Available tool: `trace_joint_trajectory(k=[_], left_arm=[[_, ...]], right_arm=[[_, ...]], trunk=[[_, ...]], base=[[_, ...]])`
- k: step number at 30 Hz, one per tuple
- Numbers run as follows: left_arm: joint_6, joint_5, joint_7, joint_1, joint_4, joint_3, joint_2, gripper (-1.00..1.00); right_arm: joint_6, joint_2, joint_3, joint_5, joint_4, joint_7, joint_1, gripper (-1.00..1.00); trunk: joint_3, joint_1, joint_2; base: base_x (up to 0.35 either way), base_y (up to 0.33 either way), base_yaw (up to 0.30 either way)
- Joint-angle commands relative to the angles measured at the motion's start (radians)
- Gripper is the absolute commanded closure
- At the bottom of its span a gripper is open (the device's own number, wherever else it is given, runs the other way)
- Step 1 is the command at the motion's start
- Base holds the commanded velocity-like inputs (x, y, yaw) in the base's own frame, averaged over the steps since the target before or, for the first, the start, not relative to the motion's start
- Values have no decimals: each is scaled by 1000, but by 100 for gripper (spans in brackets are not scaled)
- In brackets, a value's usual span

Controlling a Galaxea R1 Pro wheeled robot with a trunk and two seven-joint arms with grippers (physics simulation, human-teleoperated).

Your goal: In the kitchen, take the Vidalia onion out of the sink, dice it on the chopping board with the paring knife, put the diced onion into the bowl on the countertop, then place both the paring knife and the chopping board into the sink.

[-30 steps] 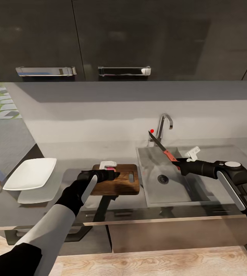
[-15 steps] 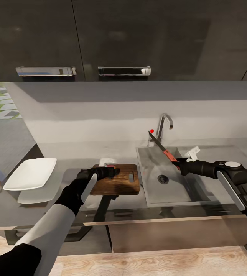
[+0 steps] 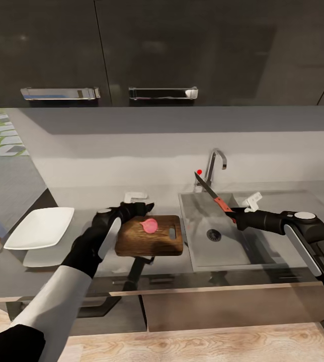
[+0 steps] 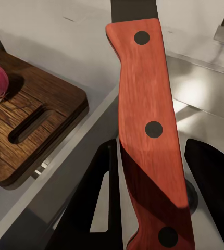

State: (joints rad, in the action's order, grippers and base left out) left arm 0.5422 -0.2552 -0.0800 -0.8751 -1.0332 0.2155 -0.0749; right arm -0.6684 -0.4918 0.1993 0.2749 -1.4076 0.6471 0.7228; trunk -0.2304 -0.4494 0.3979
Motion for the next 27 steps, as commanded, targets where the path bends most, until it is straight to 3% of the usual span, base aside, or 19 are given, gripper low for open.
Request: trace_joint_trajectory(k=[1, 8, 18, 21, 22, 23, 27], left_arm=[[6, -2, -1, -1, -7, -1, 2, -100], [27, -6, -4, 2, -94, 1, 46, -100], [90, -8, -26, 4, -171, 4, 43, -100], [115, -8, -64, 4, -181, 4, 43, -100], [121, -7, -89, 5, -191, 4, 43, -100], [139, -8, -165, 5, -219, 4, 43, -100], [198, -8, -237, 4, -235, 4, 43, -100]], right_arm=[[-7, -1, 1, 6, -1, -1, 1, 100], [-7, 0, 3, 6, -1, -1, 1, 100], [-6, 1, 4, 5, 9, -3, 1, 100], [-5, 1, 5, 4, 13, -4, 1, 100], [-5, 1, 5, 4, 15, -4, 1, 100], [-5, 1, 5, 4, 16, -4, 1, 100], [-5, 1, 4, 4, 17, -4, 1, 100]], trunk=[[-2, -1, 2], [-2, -1, 2], [-2, -1, 2], [-2, -1, 2], [-2, -1, 2], [-2, -1, 2], [-2, -1, 2]], base=[[0, 0, 0], [0, 0, 0], [0, 0, 0], [0, 0, 0], [0, 0, 0], [-51, 96, 0], [-91, 204, 0]])
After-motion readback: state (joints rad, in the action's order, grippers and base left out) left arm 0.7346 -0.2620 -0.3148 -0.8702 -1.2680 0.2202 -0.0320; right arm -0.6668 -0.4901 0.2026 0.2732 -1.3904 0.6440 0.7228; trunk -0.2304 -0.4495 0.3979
